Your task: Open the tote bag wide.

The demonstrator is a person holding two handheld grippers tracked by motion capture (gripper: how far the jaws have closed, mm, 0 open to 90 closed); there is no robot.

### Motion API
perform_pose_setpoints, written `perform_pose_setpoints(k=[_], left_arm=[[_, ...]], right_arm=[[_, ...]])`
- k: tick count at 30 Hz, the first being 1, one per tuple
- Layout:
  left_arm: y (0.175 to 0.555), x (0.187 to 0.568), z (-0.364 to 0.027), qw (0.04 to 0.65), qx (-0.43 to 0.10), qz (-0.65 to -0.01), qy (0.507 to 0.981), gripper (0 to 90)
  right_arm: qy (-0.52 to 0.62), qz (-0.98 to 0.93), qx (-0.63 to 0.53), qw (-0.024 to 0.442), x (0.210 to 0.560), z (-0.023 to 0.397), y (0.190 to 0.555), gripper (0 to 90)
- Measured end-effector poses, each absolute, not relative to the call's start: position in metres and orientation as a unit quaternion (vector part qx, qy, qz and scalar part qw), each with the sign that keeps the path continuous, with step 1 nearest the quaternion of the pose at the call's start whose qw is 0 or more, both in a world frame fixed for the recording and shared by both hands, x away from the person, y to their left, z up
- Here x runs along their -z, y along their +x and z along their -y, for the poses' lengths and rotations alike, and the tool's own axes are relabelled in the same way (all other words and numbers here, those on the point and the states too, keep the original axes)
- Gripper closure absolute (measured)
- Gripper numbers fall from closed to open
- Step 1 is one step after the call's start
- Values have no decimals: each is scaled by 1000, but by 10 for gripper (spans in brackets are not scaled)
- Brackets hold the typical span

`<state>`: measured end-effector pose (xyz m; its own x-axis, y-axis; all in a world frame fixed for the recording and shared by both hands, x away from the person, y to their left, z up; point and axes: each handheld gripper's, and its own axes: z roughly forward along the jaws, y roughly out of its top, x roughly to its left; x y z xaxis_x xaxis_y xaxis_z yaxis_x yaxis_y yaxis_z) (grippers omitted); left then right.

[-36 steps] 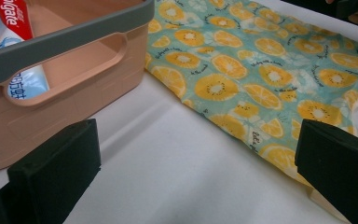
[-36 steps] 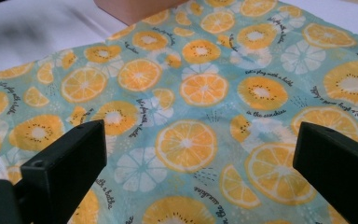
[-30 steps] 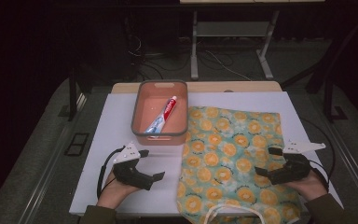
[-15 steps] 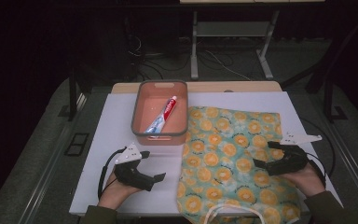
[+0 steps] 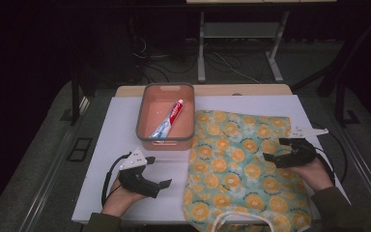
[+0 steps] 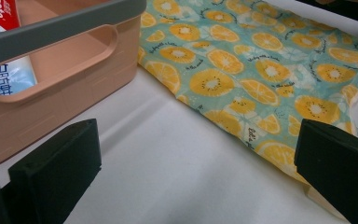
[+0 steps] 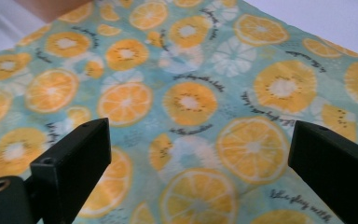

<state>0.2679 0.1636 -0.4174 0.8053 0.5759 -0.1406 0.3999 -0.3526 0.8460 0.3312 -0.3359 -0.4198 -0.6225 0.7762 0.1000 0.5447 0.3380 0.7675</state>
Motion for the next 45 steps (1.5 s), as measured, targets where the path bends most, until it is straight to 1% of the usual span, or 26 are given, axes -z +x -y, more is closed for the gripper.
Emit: perform_pose_setpoints(k=[1, 2, 3, 4, 10, 11, 12, 14, 15, 17, 18, 19, 20, 21, 22, 25, 26, 27, 33, 35, 36, 38, 42, 45], left_arm=[[268, 417, -164, 485, -91, -299, 817, 0], [268, 418, -164, 485, -90, -299, 817, 0], [268, 418, -163, 485, -90, -299, 817, 0], [268, 418, -163, 485, -90, -299, 817, 0], [268, 418, -163, 484, -89, -298, 818, 0], [268, 418, -163, 484, -89, -298, 818, 0], [268, 418, -163, 483, -89, -298, 818, 0], [268, 418, -164, 483, -89, -298, 819, 0], [268, 418, -164, 483, -89, -298, 818, 0], [268, 419, -164, 483, -89, -298, 818, 0], [268, 419, -164, 483, -88, -299, 818, 0], [268, 419, -163, 483, -88, -299, 818, 0], [268, 419, -163, 482, -87, -298, 819, 0], [268, 419, -163, 482, -87, -297, 820, 0], [268, 419, -163, 482, -86, -297, 820, 0], [268, 420, -162, 480, -86, -297, 821, 0], [268, 420, -162, 480, -86, -297, 821, 0], [268, 420, -162, 480, -86, -297, 821, 0], [268, 420, -162, 480, -85, -296, 821, 3], [268, 420, -162, 480, -85, -296, 821, 3], [268, 420, -162, 480, -85, -296, 821, 3], [268, 420, -162, 480, -85, -296, 821, 3], [268, 420, -162, 480, -85, -296, 822, 3], [269, 420, -162, 480, -85, -296, 822, 3]], right_arm=[[412, -805, -400, 145, 421, 337, 334, 65], [417, -808, -391, 145, 423, 338, 340, 94], [417, -808, -391, 145, 423, 338, 340, 94], [415, -809, -390, 143, 425, 339, 343, 128], [422, -822, -363, 122, 442, 336, 360, 173], [420, -827, -354, 118, 447, 335, 364, 213], [420, -827, -354, 118, 447, 335, 364, 213], [418, -834, -339, 118, 453, 333, 368, 268], [418, -834, -339, 118, 453, 333, 368, 268], [418, -837, -331, 126, 451, 333, 368, 383], [412, -841, -322, 137, 451, 333, 368, 432], [413, -840, -323, 138, 451, 334, 367, 473], [410, -841, -324, 138, 450, 333, 367, 587], [406, -843, -326, 137, 450, 332, 366, 644], [406, -843, -326, 137, 450, 332, 366, 644], [402, -845, -328, 132, 450, 331, 365, 781], [403, -844, -329, 132, 450, 330, 365, 871], [404, -843, -331, 131, 450, 330, 365, 896], [403, -843, -330, 137, 450, 329, 365, 900], [407, -842, -316, 160, 448, 330, 365, 900], [407, -842, -316, 160, 448, 330, 365, 900], [426, -830, -315, 176, 446, 338, 370, 900], [456, -812, -311, 193, 445, 352, 378, 900], [467, -805, -312, 192, 445, 358, 381, 900]])
